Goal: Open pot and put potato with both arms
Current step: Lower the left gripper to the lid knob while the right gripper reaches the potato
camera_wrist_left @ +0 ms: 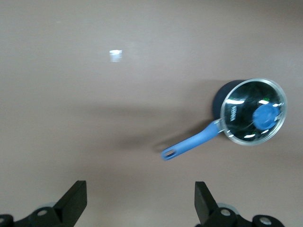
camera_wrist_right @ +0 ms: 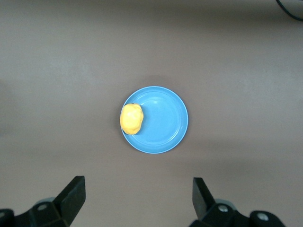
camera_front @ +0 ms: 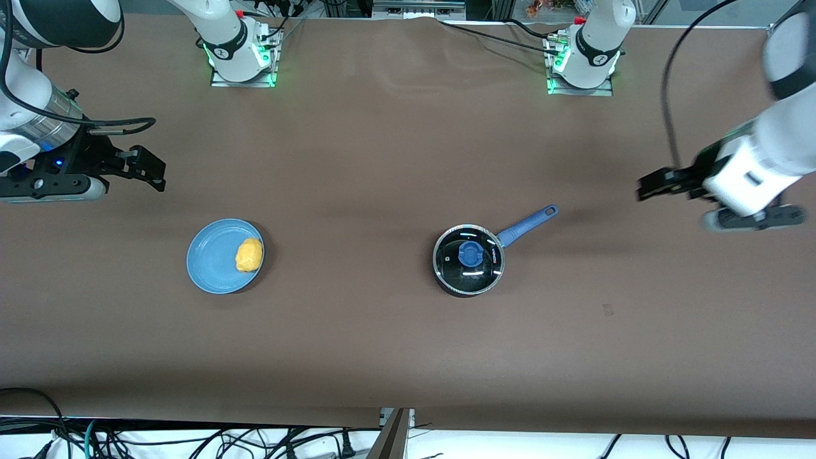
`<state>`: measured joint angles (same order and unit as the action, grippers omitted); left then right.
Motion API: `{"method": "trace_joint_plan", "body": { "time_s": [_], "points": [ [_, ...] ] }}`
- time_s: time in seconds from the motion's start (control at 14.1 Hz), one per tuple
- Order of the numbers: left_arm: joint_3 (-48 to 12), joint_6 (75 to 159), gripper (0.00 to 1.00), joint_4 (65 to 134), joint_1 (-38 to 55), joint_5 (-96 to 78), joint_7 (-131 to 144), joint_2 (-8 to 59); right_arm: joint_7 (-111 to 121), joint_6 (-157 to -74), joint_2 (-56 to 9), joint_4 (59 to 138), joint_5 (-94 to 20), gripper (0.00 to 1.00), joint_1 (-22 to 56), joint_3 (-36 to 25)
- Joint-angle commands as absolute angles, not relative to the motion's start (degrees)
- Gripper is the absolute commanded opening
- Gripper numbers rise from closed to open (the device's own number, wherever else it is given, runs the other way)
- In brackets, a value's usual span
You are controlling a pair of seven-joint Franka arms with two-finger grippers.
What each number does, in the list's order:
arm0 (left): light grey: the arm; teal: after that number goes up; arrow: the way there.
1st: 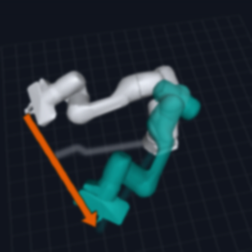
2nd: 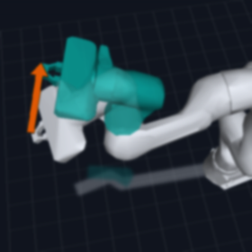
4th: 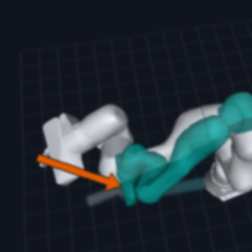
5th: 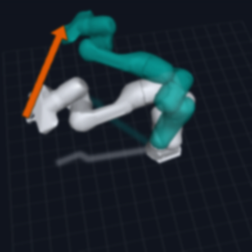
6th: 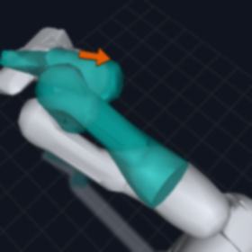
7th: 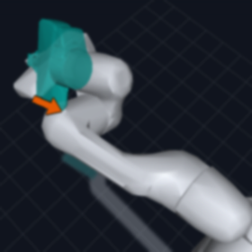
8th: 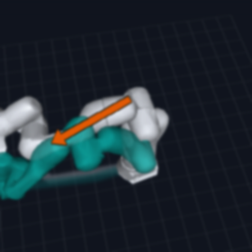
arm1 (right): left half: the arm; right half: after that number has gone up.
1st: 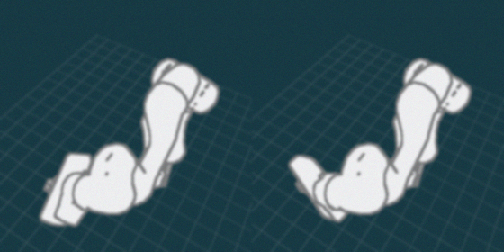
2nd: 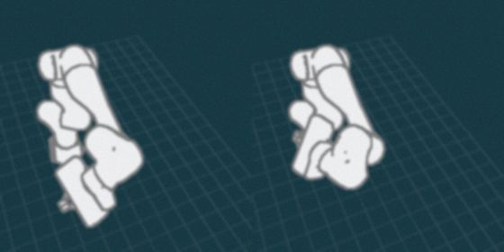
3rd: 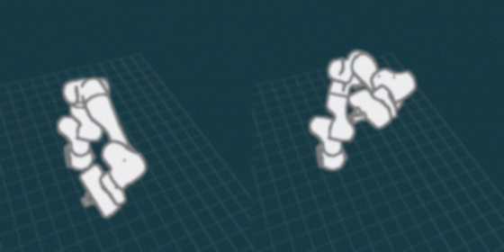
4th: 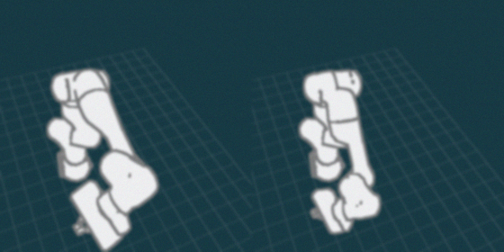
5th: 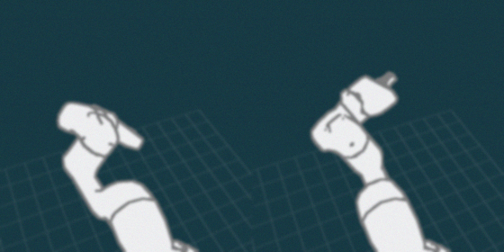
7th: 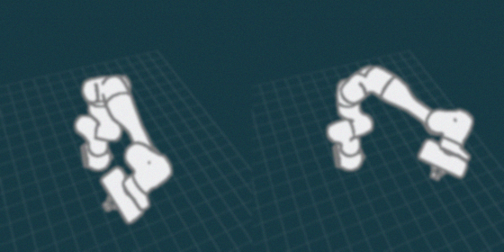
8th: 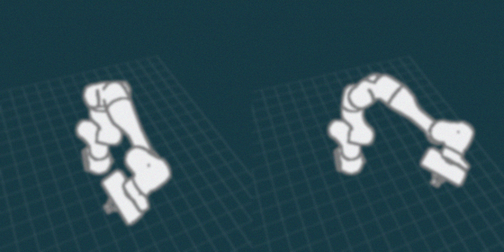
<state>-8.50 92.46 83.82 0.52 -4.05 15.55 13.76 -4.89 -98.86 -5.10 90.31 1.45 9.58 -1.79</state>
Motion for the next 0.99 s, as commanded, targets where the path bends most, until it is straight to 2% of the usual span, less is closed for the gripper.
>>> {"method": "trace_joint_plan", "body": {
  "time_s": [0.0,0.5,0.92],
  "points": [
    [-11.5,99.4,1.00,83.8,2.5,-4.4,22.0,18.7,-5.5,-99.0,-5.5,89.5,1.3,1.00,9.0,-2.3],
    [-13.2,115.8,1.00,83.2,11.2,-3.1,23.4,29.5,-5.4,-99.1,-7.0,89.5,1.5,1.00,9.0,-2.2],
    [-13.2,122.8,1.00,82.8,16.3,2.4,23.8,35.5,-4.0,-98.6,-12.3,89.6,1.9,1.00,9.3,-2.1]
  ]
}}
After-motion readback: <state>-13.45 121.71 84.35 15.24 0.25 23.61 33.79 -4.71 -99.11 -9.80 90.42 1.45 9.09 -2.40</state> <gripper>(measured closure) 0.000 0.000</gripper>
